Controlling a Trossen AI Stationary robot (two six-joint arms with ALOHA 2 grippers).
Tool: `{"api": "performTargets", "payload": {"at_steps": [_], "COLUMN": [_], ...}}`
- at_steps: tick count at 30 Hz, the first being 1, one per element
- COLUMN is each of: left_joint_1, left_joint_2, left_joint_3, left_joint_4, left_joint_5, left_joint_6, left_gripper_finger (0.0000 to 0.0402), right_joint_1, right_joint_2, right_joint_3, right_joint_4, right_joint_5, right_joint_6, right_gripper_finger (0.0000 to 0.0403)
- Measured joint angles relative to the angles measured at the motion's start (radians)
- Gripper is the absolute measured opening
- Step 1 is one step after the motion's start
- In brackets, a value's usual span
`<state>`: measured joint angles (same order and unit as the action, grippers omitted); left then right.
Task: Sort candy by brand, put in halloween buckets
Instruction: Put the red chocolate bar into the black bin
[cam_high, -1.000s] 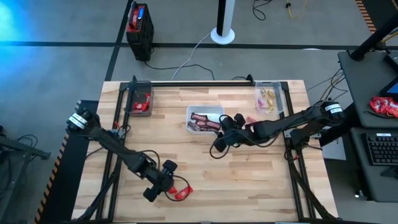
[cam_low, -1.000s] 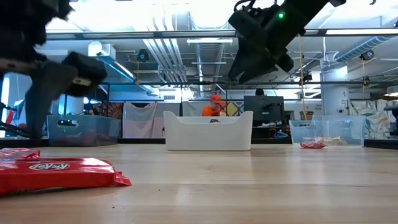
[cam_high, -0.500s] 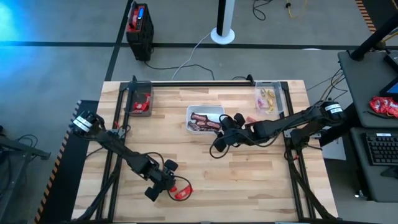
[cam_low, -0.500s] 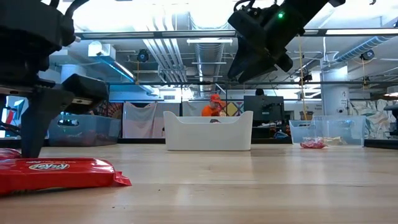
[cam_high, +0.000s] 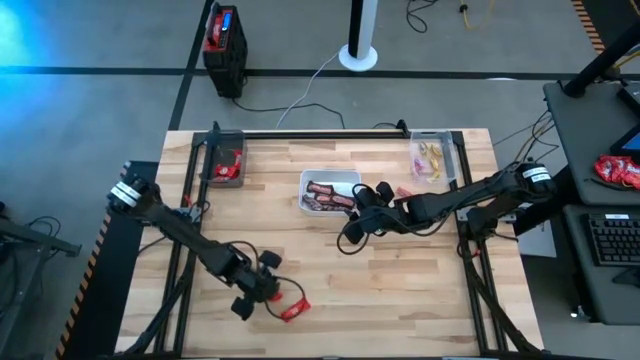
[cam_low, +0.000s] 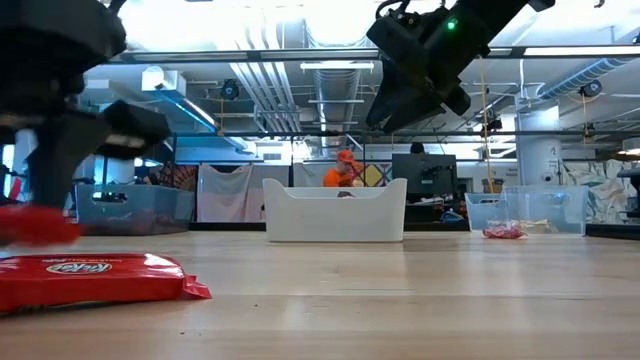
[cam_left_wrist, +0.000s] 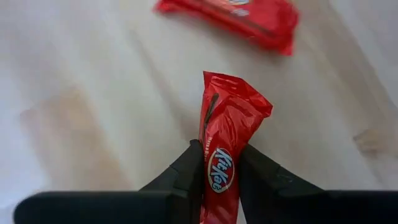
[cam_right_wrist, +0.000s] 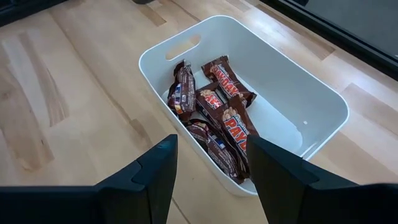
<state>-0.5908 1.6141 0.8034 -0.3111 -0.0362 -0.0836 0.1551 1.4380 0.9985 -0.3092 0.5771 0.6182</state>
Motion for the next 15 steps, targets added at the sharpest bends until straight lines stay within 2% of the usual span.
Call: {"api": "performTargets", "payload": {"at_steps": [2,5,11,15], "left_joint_1": [0.007,0.028,0.115,0.249], "left_joint_2": [-0.043,-0.131,-0.348,-0.5], "left_joint_3": [0.001,0.0,-0.014,-0.038], "left_joint_4": [-0.056,-0.161,-0.323,-0.416], "left_joint_5": [-0.054,-0.198,-0.584,-0.689], "left_joint_6": [-0.023,-0.068,-0.136,-0.19], "left_gripper_finger": [0.0061,0.0061,0.0061,0.006], "right_joint_1": [0.0,0.0,0.0,0.0], "right_joint_2": [0.0,0.0,0.0,0.0], "right_joint_3": [0.0,0.0,0.0,0.0], "right_joint_4": [0.0,0.0,0.0,0.0], "right_joint_5": [0.0,0.0,0.0,0.001], "right_joint_6": [0.0,0.0,-0.009,-0.013], "right_gripper_finger": [0.0185,0.0185,0.0185,0.0185]}}
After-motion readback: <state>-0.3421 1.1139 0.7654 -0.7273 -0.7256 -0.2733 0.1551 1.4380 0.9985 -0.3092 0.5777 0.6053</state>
